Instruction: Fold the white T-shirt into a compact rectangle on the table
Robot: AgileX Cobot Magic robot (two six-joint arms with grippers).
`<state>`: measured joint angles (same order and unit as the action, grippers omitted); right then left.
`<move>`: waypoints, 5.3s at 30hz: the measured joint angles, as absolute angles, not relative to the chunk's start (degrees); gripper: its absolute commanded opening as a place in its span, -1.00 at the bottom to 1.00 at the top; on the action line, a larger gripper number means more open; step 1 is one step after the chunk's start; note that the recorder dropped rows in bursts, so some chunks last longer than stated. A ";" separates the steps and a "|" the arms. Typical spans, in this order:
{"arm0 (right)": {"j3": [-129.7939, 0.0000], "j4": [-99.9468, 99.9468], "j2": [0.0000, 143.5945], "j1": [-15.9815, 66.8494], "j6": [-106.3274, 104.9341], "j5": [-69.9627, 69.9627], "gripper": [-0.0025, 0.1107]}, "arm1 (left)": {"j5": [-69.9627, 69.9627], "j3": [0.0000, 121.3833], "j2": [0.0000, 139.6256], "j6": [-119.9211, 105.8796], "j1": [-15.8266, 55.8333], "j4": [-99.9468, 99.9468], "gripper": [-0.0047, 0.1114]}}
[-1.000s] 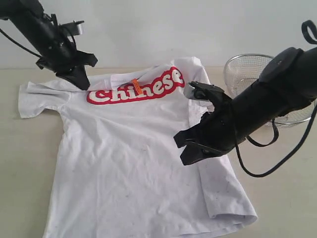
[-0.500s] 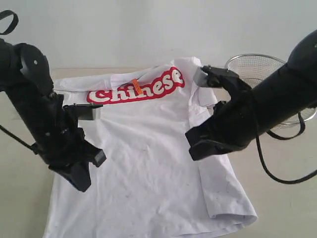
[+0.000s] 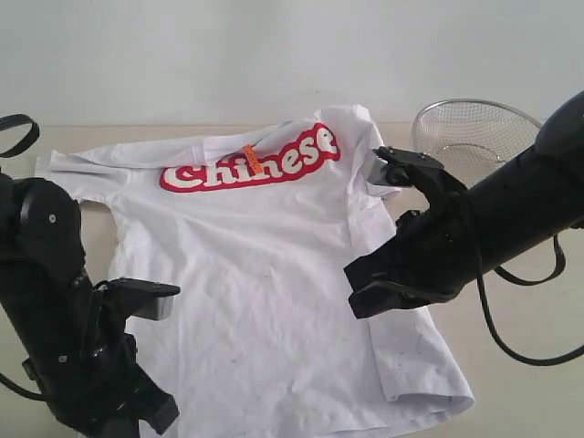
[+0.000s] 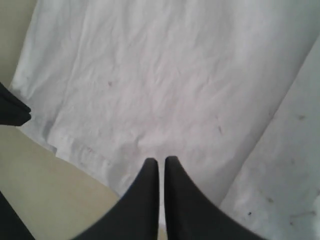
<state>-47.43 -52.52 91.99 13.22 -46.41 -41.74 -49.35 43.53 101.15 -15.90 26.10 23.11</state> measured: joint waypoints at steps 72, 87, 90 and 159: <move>-47.34 -50.35 95.59 27.92 -38.78 -44.40 -0.77 | -52.80 37.55 101.67 -6.57 14.02 13.08 -0.84; -47.34 -35.35 94.97 27.92 -23.00 -38.57 -0.15 | -50.52 37.08 93.06 -8.72 13.92 13.36 -0.84; -47.34 -34.75 96.50 27.92 -22.04 -37.89 -0.15 | -51.05 37.08 92.75 -8.86 13.92 13.48 -0.84; -47.71 -21.92 84.57 32.57 -6.00 -29.32 -0.96 | -47.54 37.23 100.96 -20.75 13.92 26.91 -0.84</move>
